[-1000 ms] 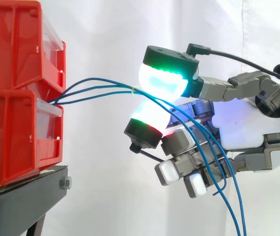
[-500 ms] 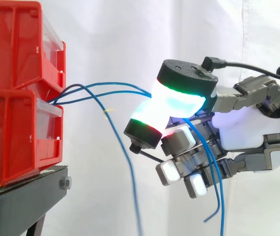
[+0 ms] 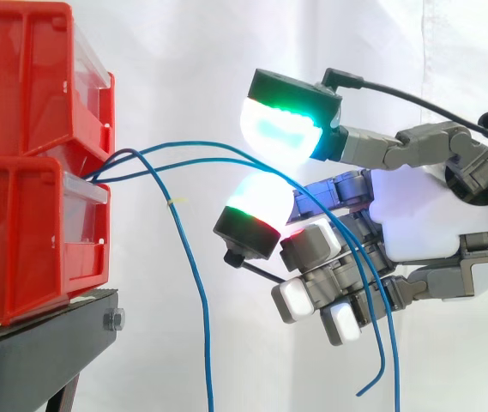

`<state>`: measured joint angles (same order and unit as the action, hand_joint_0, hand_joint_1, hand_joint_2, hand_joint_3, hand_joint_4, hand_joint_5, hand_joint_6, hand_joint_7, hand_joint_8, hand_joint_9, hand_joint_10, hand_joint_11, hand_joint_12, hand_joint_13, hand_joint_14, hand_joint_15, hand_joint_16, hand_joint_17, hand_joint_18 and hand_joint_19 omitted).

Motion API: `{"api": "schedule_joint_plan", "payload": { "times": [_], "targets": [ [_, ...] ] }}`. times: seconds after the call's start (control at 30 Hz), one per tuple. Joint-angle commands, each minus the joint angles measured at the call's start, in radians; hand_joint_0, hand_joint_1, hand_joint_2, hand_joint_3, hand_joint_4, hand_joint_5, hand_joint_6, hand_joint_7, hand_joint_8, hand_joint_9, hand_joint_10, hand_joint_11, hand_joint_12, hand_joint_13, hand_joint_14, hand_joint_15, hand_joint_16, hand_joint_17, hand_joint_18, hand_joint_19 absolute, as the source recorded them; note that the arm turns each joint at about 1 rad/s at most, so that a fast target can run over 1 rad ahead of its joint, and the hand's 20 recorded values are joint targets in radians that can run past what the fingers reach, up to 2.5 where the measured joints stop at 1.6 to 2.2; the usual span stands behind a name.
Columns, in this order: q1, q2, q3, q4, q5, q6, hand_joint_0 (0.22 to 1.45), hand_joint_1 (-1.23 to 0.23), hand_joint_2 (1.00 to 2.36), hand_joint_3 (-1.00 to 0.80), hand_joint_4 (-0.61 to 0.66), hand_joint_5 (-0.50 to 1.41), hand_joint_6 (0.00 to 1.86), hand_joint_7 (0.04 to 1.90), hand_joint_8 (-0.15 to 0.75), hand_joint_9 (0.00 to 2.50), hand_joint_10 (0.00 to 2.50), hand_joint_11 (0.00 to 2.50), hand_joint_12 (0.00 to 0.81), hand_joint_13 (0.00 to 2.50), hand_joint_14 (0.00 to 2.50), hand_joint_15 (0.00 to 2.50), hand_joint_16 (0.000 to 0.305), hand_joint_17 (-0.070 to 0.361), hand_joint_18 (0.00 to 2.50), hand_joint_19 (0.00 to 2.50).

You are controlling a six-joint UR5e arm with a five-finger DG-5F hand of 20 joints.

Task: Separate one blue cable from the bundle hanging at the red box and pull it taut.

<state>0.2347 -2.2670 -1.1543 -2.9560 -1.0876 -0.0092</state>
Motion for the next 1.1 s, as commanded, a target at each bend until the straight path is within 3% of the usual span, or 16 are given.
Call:
{"api": "schedule_joint_plan", "payload": {
  "times": [0.0,0.17,0.27,0.3,0.37,0.5,0.6,0.73,0.77,0.8,0.9,1.07],
  "targets": [
    [0.000,0.000,-0.001,0.000,0.000,0.000,0.63,-0.73,1.01,-0.34,0.10,-0.16,0.93,1.12,0.346,1.18,0.01,1.08,0.361,1.04,0.02,0.72,0.049,0.111,0.95,0.80],
    [0.000,0.000,0.001,0.000,0.000,0.000,0.69,-0.85,1.01,-0.30,0.03,-0.16,0.94,1.17,0.337,1.15,0.02,1.09,0.352,1.03,0.02,0.71,0.049,0.110,0.94,0.77],
    [0.000,0.000,-0.001,0.000,0.000,0.000,0.74,-0.87,1.01,-0.42,-0.03,-0.16,0.95,1.10,0.329,1.12,0.02,1.08,0.348,1.02,0.02,0.71,0.048,0.108,0.93,0.73],
    [0.002,0.000,0.001,0.000,0.000,0.000,0.75,-0.90,1.00,-0.50,-0.02,-0.16,0.94,1.15,0.328,1.12,0.02,1.07,0.350,1.02,0.02,0.70,0.047,0.106,0.93,0.73],
    [0.002,0.000,-0.001,0.000,0.000,0.000,0.75,-0.90,1.00,-0.50,0.00,-0.16,0.94,1.23,0.326,1.11,0.02,1.07,0.341,0.99,0.02,0.69,0.047,0.107,0.92,0.70],
    [0.002,0.000,0.001,-0.001,0.000,0.000,0.69,-0.94,1.00,-0.50,0.05,-0.15,0.94,1.18,0.318,1.11,0.02,1.07,0.337,0.98,0.02,0.69,0.047,0.105,0.90,0.71],
    [0.002,0.000,-0.001,-0.003,0.000,0.000,0.56,-0.97,1.00,-0.50,0.06,-0.14,0.94,1.11,0.319,1.14,0.02,1.08,0.337,0.98,0.02,0.71,0.048,0.107,0.90,0.73],
    [0.002,0.000,-0.001,-0.003,-0.002,0.000,0.46,-0.90,1.00,-0.50,0.08,-0.13,0.93,1.08,0.352,1.18,0.02,1.06,0.366,1.02,0.02,0.71,0.054,0.122,0.93,0.74],
    [0.002,0.000,-0.001,-0.003,-0.002,0.000,0.45,-0.82,1.00,-0.50,0.09,-0.13,0.93,1.06,0.364,1.21,0.01,1.06,0.372,1.03,0.02,0.70,0.056,0.126,0.95,0.74],
    [0.000,0.000,-0.001,-0.003,-0.002,0.000,0.45,-0.64,1.00,-0.50,0.09,-0.13,0.93,1.05,0.371,1.22,0.01,1.04,0.372,1.04,0.02,0.71,0.056,0.126,0.95,0.75],
    [0.000,0.000,0.001,-0.003,-0.002,-0.002,0.53,-0.44,1.00,-0.50,0.08,-0.14,0.92,1.08,0.350,1.22,0.02,1.03,0.354,1.03,0.02,0.72,0.051,0.115,0.91,0.79],
    [0.000,0.000,-0.001,-0.003,0.000,-0.002,0.60,-0.53,1.00,-0.50,0.07,-0.14,0.91,1.11,0.336,1.20,0.02,1.03,0.346,1.02,0.02,0.73,0.048,0.109,0.89,0.80]
  ]
}}
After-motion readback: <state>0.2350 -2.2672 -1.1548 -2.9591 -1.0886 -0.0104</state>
